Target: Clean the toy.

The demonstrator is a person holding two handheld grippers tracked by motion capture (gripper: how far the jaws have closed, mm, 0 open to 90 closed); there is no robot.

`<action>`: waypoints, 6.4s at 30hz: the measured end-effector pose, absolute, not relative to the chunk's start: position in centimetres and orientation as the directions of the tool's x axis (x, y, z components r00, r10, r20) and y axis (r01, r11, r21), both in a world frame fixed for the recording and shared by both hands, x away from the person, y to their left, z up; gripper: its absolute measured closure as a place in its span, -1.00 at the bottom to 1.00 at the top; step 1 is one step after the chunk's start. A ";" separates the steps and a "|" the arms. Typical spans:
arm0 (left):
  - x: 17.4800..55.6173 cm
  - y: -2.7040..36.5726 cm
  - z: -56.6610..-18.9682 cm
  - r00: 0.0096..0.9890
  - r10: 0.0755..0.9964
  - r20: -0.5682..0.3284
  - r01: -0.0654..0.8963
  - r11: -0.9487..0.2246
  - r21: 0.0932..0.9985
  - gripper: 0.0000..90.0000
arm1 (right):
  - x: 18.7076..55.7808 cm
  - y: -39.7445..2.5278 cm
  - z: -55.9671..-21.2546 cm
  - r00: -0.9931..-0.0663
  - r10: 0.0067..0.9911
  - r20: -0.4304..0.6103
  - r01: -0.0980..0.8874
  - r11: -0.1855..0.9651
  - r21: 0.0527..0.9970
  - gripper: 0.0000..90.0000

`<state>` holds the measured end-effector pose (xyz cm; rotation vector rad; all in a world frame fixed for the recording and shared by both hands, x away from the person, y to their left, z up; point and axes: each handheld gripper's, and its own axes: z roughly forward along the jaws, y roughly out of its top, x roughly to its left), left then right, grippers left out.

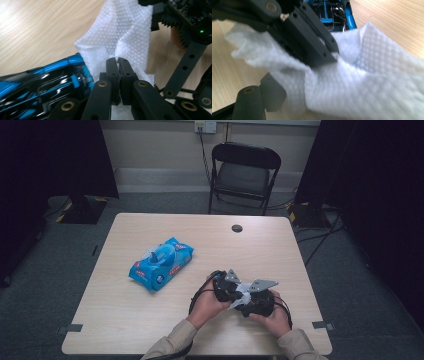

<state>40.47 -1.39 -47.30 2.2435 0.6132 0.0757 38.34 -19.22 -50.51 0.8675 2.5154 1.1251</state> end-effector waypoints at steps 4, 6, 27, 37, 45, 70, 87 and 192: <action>40.7 -0.8 -47.1 0.876 0.463 -0.139 0.411 -0.562 0.718 0.96 | 38.3 -19.2 -50.5 -0.791 0.612 0.013 0.418 0.524 0.742 -0.49; 41.0 -0.5 -47.0 0.872 0.465 -0.154 0.422 -0.556 0.716 0.96 | 38.3 -19.2 -50.5 -0.791 0.612 0.012 0.417 0.524 0.742 -0.49; 42.1 0.8 -46.2 0.842 0.522 -0.133 0.436 -0.514 0.739 0.96 | 38.3 -19.2 -50.5 -0.791 0.612 0.013 0.417 0.524 0.742 -0.49; 43.0 2.2 -46.3 0.806 0.576 -0.135 0.466 -0.477 0.746 0.95 | 38.3 -19.2 -50.5 -0.791 0.612 0.012 0.417 0.524 0.742 -0.49; 43.4 2.9 -46.4 0.795 0.592 -0.130 0.473 -0.472 0.744 0.95 | 38.3 -19.2 -50.5 -0.791 0.612 0.012 0.417 0.524 0.742 -0.49; 43.8 5.2 -46.6 0.752 0.652 -0.101 0.495 -0.456 0.740 0.95 | 38.3 -19.2 -50.5 -0.790 0.612 0.013 0.418 0.524 0.742 -0.49; 44.0 6.8 -46.1 0.717 0.694 -0.066 0.506 -0.453 0.734 0.95 | 38.3 -19.2 -50.5 -0.791 0.612 0.013 0.418 0.524 0.743 -0.49; 39.7 6.7 -49.7 0.753 0.643 -0.137 0.522 -0.458 0.719 0.91 | 41.3 -15.0 -48.4 -0.784 0.621 0.011 0.407 0.501 0.764 -0.05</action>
